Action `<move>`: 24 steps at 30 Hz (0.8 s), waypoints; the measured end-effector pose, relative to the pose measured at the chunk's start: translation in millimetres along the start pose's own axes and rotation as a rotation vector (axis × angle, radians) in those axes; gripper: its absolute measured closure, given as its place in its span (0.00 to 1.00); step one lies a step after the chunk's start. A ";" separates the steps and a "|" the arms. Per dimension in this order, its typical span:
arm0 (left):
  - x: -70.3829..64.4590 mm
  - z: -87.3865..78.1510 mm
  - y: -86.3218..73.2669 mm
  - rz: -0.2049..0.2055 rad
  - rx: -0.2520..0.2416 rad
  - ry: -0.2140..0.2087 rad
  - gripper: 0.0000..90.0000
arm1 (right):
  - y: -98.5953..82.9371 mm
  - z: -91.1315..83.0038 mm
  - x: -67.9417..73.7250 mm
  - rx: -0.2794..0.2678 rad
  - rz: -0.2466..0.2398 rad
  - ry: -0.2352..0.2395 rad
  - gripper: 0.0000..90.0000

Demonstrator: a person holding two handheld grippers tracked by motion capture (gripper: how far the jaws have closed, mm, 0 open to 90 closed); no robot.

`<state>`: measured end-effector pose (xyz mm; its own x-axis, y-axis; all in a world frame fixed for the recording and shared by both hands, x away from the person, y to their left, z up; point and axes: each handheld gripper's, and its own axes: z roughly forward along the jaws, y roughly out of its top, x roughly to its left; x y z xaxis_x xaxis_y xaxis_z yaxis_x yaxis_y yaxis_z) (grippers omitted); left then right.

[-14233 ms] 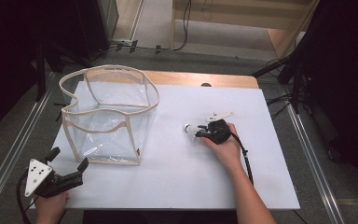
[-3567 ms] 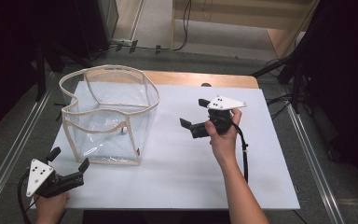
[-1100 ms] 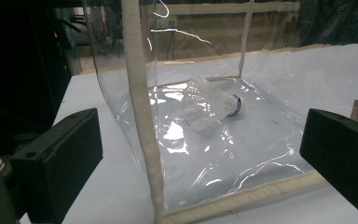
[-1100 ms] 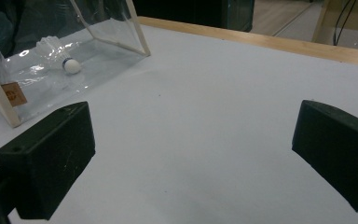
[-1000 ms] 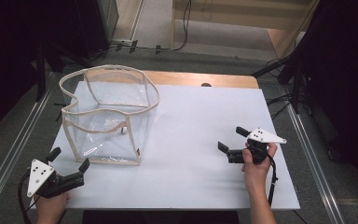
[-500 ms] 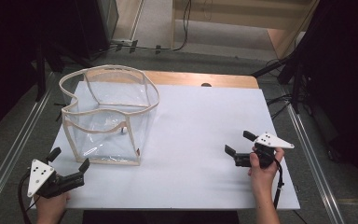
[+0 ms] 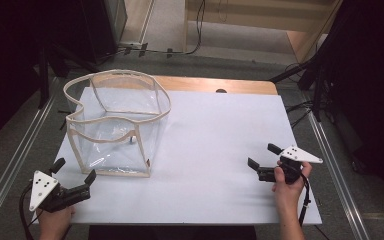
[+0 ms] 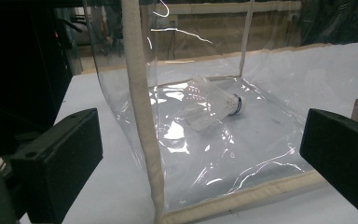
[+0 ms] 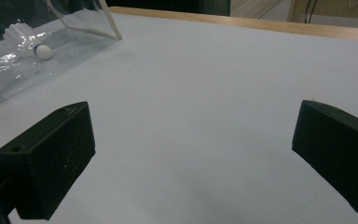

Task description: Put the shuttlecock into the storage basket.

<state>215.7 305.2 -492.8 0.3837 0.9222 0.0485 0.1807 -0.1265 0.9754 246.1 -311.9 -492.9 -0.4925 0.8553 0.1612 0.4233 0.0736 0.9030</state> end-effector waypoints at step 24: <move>-0.8 0.3 -0.1 0.007 0.001 0.002 0.00 | -20.6 -26.3 -14.5 0.009 0.030 -0.052 0.00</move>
<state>215.6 304.3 -493.0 0.3833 0.9219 0.0558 0.1792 -0.1335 0.9747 224.5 -339.3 -503.4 -0.4395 0.8825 0.1674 0.4448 0.0519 0.8941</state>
